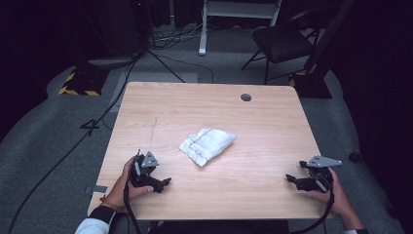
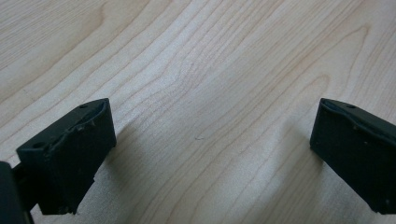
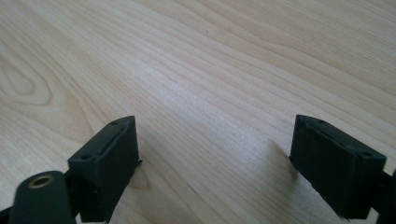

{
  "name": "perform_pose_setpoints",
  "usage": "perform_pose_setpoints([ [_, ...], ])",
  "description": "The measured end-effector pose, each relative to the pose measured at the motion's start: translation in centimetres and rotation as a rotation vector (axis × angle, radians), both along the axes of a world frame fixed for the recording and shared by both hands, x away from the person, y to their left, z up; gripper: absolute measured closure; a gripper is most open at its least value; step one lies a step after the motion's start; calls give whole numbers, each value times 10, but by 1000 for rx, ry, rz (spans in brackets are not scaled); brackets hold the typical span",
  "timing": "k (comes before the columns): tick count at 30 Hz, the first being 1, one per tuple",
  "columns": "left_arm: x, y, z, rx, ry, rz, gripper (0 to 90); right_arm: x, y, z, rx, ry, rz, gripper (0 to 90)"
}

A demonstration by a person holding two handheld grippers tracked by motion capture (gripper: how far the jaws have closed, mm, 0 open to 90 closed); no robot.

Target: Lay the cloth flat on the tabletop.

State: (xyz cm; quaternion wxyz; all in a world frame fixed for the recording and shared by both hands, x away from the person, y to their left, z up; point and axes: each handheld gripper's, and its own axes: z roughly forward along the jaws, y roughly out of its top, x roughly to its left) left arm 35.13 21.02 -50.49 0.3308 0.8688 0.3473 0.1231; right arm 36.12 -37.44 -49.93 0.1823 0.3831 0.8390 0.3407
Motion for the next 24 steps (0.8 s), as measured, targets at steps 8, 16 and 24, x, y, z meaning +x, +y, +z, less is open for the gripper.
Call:
perform_pose_setpoints([
  [8, 2, 2, 0, 1, -2, -27, 4, 18, 27, 21, 6, -31, 55, 281],
  [16, 5, 4, 0, 0, -2, -49, 5, 38, 75, 45, 16, -84, 155, 337],
  [24, 2, 6, 0, -6, -4, -49, 14, 59, 135, 66, 32, -125, 259, 388],
])
